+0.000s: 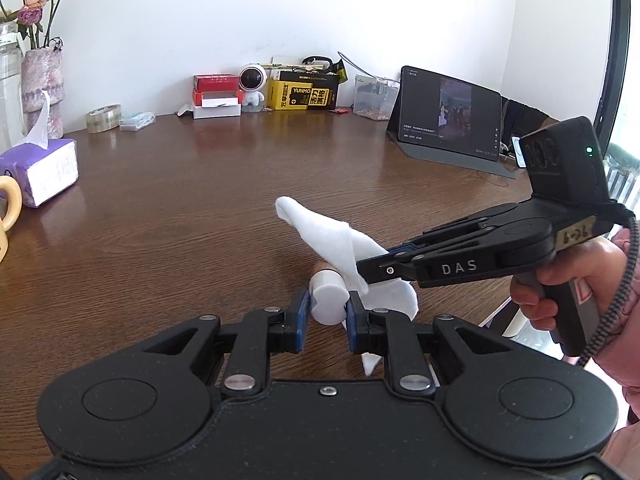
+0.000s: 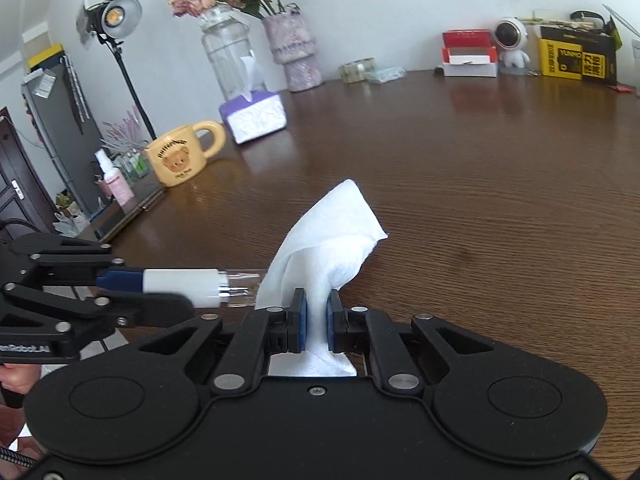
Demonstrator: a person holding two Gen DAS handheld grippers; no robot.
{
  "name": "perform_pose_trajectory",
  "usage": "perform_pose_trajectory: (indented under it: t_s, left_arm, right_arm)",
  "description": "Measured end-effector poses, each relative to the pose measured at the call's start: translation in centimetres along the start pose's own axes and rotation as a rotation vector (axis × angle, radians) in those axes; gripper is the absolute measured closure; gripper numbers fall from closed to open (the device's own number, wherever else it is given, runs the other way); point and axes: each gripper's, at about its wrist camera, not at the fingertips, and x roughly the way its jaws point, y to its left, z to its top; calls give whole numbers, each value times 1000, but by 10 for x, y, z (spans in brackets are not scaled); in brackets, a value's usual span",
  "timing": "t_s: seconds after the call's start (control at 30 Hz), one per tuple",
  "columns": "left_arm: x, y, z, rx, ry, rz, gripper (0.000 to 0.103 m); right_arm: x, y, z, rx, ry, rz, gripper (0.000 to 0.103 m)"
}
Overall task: Clean container
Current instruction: 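Wipe the vial along the tissue again, moving the left gripper back and forth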
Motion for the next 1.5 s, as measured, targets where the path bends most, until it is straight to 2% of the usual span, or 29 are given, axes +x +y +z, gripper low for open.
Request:
perform_pose_trajectory:
  t_s: [0.53,0.9,1.33,1.5]
  left_arm:
    - [4,-4,-3,35,9,9,84]
    - [3,-8,-1,60,6,15,84]
    - [3,-11,-4,67,7,15,84]
    - [1,-16,-6,80,3,14,84]
  right_arm:
    - [-20,22,16,-103,-2,84,93]
    - [4,5,17,-156,70,-55,93]
    - [-37,61,15,-351,28,131,92]
    - [-31,56,22,-342,46,95,92]
